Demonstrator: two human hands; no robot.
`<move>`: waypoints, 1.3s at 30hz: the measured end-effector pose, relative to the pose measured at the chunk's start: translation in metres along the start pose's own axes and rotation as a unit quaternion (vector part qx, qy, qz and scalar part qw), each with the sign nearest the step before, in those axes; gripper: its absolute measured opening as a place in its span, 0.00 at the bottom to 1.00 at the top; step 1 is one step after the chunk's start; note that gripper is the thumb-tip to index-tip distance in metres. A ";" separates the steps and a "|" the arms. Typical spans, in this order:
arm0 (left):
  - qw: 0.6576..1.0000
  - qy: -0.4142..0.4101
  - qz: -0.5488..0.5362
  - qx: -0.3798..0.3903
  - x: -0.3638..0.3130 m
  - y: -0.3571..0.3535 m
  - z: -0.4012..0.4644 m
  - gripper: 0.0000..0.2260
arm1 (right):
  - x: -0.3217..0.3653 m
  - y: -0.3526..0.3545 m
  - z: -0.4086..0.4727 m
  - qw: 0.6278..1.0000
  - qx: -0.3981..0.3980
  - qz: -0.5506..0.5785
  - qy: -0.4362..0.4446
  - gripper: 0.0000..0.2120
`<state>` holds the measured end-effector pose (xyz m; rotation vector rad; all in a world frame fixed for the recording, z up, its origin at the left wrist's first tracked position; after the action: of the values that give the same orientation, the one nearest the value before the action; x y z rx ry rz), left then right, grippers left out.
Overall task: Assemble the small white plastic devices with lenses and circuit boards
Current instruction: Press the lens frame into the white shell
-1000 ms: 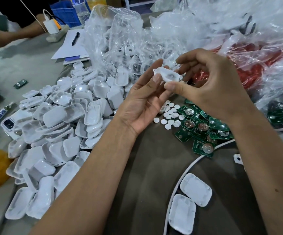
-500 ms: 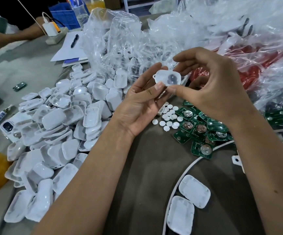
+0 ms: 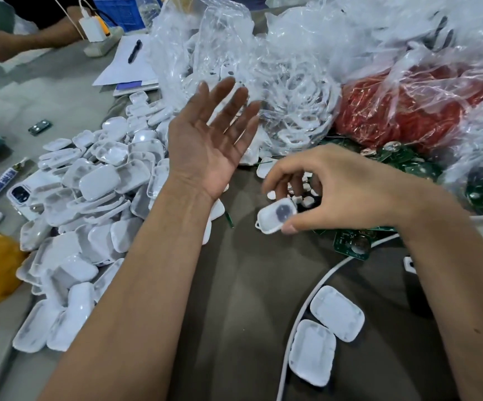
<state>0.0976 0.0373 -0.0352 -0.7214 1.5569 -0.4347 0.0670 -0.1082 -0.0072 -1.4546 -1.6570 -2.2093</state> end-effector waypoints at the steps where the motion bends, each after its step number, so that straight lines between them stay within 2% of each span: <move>1: 1.000 0.001 0.004 -0.002 0.000 0.000 0.000 0.15 | -0.001 -0.004 0.000 1.000 0.019 -0.001 -0.009 0.22; 5: 1.000 0.003 0.020 -0.003 0.002 -0.001 0.000 0.14 | -0.002 -0.013 -0.003 0.997 0.063 -0.037 -0.029 0.25; 13: 1.000 0.003 0.029 0.008 0.003 -0.003 0.000 0.14 | -0.005 -0.014 -0.008 0.994 0.080 -0.062 -0.045 0.27; 22: 0.999 0.001 0.030 0.016 0.002 -0.004 0.000 0.13 | -0.010 -0.008 -0.010 0.993 0.072 -0.063 -0.070 0.18; 29: 0.999 0.004 0.040 0.021 0.005 -0.007 0.000 0.13 | -0.010 -0.005 -0.009 0.994 0.061 -0.053 -0.077 0.20; 32: 0.999 0.002 0.047 0.024 0.006 -0.007 0.001 0.13 | -0.013 0.017 -0.009 0.996 -0.016 -0.025 -0.082 0.14; 35: 0.997 -0.001 0.070 0.036 0.008 -0.010 0.002 0.13 | -0.031 0.052 -0.012 0.973 -0.161 -0.098 -0.133 0.05; 37: 0.993 -0.008 0.106 0.051 0.012 -0.015 0.002 0.13 | -0.045 0.068 -0.020 0.944 -0.225 -0.152 -0.190 0.06; 39: 0.985 -0.025 0.158 0.064 0.015 -0.021 0.003 0.12 | -0.054 0.069 -0.022 0.928 -0.231 -0.185 -0.227 0.09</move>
<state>0.1044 0.0124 -0.0327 -0.3751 1.5471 -0.2746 0.1185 -0.1814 0.0080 -2.0465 -1.7190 -2.7814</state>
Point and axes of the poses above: each hand's wrist, its own z-axis towards the middle knuckle, its own y-axis out of the back of the hand, x = y × z, the point moved 10 cm from there along z, towards the middle knuckle, and after that the axes turned 4 degrees about z, right-handed, at the moved point
